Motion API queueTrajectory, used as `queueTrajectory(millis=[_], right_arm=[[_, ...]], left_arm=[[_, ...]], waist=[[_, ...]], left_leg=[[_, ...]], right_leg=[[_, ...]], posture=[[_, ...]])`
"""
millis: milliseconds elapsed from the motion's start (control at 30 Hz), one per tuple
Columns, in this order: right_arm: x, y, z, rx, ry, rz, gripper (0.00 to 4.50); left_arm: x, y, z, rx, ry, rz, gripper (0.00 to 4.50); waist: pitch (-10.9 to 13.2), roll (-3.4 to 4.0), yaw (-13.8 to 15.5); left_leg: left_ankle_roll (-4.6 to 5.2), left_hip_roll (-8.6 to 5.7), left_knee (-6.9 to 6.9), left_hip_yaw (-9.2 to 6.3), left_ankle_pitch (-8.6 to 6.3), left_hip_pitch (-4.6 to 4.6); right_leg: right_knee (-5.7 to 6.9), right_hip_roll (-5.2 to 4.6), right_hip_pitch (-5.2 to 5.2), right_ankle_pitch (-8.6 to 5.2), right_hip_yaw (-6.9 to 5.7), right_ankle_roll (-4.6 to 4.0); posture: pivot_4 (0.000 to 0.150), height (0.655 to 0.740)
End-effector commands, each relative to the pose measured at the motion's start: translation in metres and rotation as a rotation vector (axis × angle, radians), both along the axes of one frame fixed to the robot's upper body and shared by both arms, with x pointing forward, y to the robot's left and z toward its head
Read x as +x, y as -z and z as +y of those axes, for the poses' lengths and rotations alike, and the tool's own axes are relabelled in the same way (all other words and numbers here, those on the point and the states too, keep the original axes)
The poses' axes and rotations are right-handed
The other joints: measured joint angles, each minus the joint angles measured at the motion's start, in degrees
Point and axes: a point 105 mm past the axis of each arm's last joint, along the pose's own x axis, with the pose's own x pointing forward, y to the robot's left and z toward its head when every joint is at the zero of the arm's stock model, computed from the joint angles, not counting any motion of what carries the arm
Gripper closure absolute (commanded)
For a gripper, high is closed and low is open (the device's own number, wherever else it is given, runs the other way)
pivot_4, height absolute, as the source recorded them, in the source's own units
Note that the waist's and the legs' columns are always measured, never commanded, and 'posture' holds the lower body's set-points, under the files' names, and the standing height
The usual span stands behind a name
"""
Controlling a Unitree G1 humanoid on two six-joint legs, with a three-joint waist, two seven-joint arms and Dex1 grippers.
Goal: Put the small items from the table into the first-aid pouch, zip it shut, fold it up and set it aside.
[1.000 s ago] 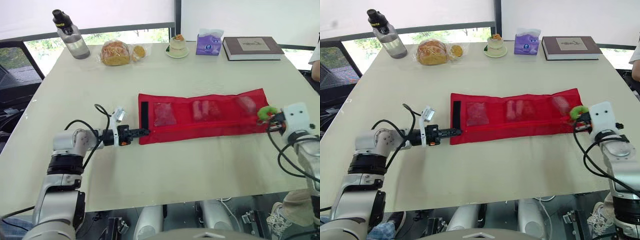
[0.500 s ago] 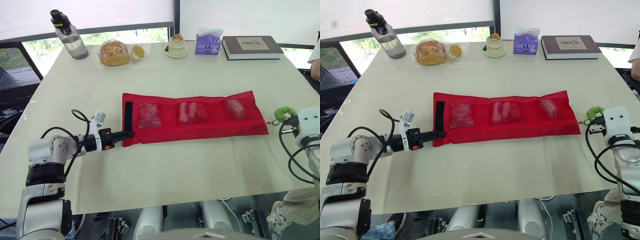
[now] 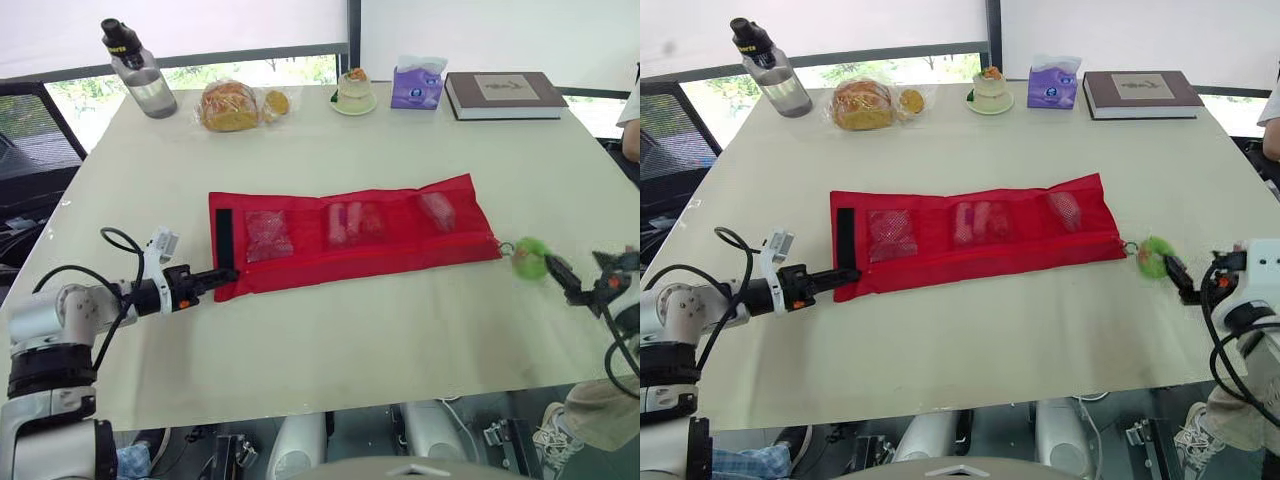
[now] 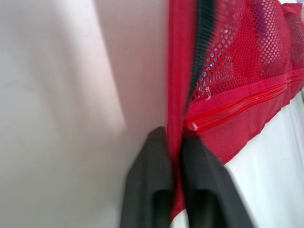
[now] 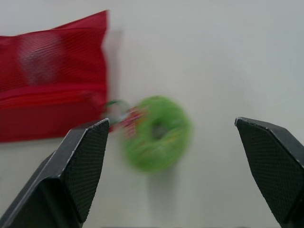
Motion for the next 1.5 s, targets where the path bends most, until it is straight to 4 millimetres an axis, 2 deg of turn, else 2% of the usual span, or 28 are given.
queueTrajectory(millis=[33, 67, 100, 133, 200, 333, 467, 533, 700, 800, 900, 1033, 1167, 1500], right_arm=[[-0.007, -0.015, -0.006, 0.012, 0.032, -0.052, 0.00], [-0.009, -0.017, -0.008, 0.017, 0.039, -0.055, 0.00], [-0.009, -0.019, -0.008, 0.026, 0.035, -0.060, 0.00], [-0.009, -0.020, -0.008, 0.033, 0.029, -0.062, 0.00], [-0.009, -0.021, -0.001, 0.068, 0.005, -0.061, 0.00], [-0.006, -0.011, 0.019, 0.163, -0.024, -0.023, 0.00], [-0.003, 0.001, 0.034, 0.241, 0.000, 0.007, 0.00], [-0.002, 0.002, 0.041, 0.293, -0.003, 0.008, 0.00], [0.007, 0.013, 0.055, 0.398, 0.029, 0.057, 0.00], [0.015, 0.016, 0.059, 0.449, 0.055, 0.070, 0.00], [0.023, 0.017, 0.075, 0.512, 0.031, 0.091, 0.00], [0.029, 0.020, 0.083, 0.567, 0.052, 0.121, 0.00], [0.040, 0.022, 0.083, 0.692, 0.140, 0.130, 0.00], [0.061, 0.020, 0.089, 0.799, 0.185, 0.136, 0.00]], left_arm=[[0.011, -0.017, 0.016, 0.074, -0.074, -0.088, 2.19], [0.013, -0.020, 0.018, 0.093, -0.087, -0.109, 1.94], [0.015, -0.023, 0.018, 0.108, -0.086, -0.129, 1.38], [0.015, -0.024, 0.018, 0.117, -0.082, -0.140, 1.15], [0.018, -0.030, 0.018, 0.139, -0.076, -0.191, 0.07], [0.027, -0.050, 0.020, 0.212, -0.072, -0.377, 0.07], [0.025, -0.074, 0.006, 0.281, 0.055, -0.552, 0.07], [0.023, -0.089, -0.006, 0.294, 0.123, -0.621, 0.07], [0.010, -0.118, -0.066, 0.276, 0.387, -0.767, 0.07], [0.001, -0.118, -0.086, 0.271, 0.491, -0.792, 0.07], [-0.014, -0.121, -0.114, 0.245, 0.653, -0.825, 0.07], [-0.027, -0.127, -0.129, 0.219, 0.775, -0.850, 0.07], [-0.038, -0.132, -0.138, 0.182, 0.868, -0.867, 0.07], [-0.041, -0.132, -0.140, 0.150, 0.914, -0.877, 0.07]], waist=[[0.00, -0.01, 0.11], [0.00, -0.02, 0.24], [0.00, -0.02, 0.30], [0.00, -0.02, 0.34], [0.00, -0.02, 0.38], [0.03, -0.12, 0.24], [0.02, -0.22, 0.35], [0.00, -0.26, 0.47], [0.01, -0.33, 0.58], [0.01, -0.31, 0.29], [0.01, -0.31, -0.15], [0.02, -0.31, -0.08], [0.01, -0.32, -0.16], [0.01, -0.32, -0.22]], left_leg=[[0.00, 0.00, 0.01, 0.01, 0.00, 0.00], [0.00, 0.00, 0.02, 0.05, 0.00, -0.01], [0.00, -0.01, 0.02, 0.03, 0.00, -0.03], [0.00, -0.01, 0.01, 0.03, 0.00, -0.04], [0.00, -0.03, 0.00, 0.10, 0.00, -0.05], [0.00, -0.02, -0.02, 0.09, 0.00, -0.06], [-0.01, 0.01, -0.03, 0.09, 0.00, -0.11], [0.00, -0.04, -0.03, 0.12, 0.00, -0.12], [0.00, -0.07, -0.02, 0.15, 0.00, -0.15], [0.00, -0.06, -0.02, 0.17, 0.00, -0.14], [0.00, -0.03, -0.04, 0.18, 0.00, -0.12], [0.00, -0.03, -0.04, 0.11, 0.00, -0.13], [0.00, -0.04, -0.02, 0.14, 0.00, -0.13], [0.01, -0.01, 0.03, 0.13, 0.00, -0.11]], right_leg=[[0.00, -0.01, 0.00, 0.00, 0.00, 0.00], [-0.01, -0.03, 0.00, -0.01, -0.01, 0.02], [-0.04, -0.02, 0.00, -0.01, -0.03, 0.01], [-0.05, -0.02, 0.00, 0.00, -0.03, 0.00], [-0.08, -0.04, 0.00, 0.02, 0.00, 0.02], [-0.09, -0.04, -0.02, 0.05, 0.00, 0.04], [-0.09, -0.08, -0.05, 0.02, 0.00, -0.04], [-0.12, -0.17, -0.06, 0.02, 0.07, -0.03], [-0.16, -0.17, -0.05, 0.02, 0.05, -0.03], [-0.14, -0.13, -0.05, 0.02, 0.06, -0.02], [-0.13, -0.04, -0.06, 0.06, 0.08, 0.05], [-0.11, 0.08, -0.07, 0.07, 0.07, 0.09], [-0.12, 0.11, -0.07, 0.07, 0.09, 0.10], [-0.11, 0.34, -0.05, 0.05, 0.19, 0.07]], posture=[[0.150, 0.7400], [0.150, 0.7400], [0.150, 0.7400], [0.150, 0.7400], [0.150, 0.7400], [0.150, 0.7400], [0.150, 0.7400], [0.150, 0.7400], [0.150, 0.7400], [0.150, 0.7400], [0.150, 0.7400], [0.150, 0.7400], [0.150, 0.7400], [0.150, 0.7400]])
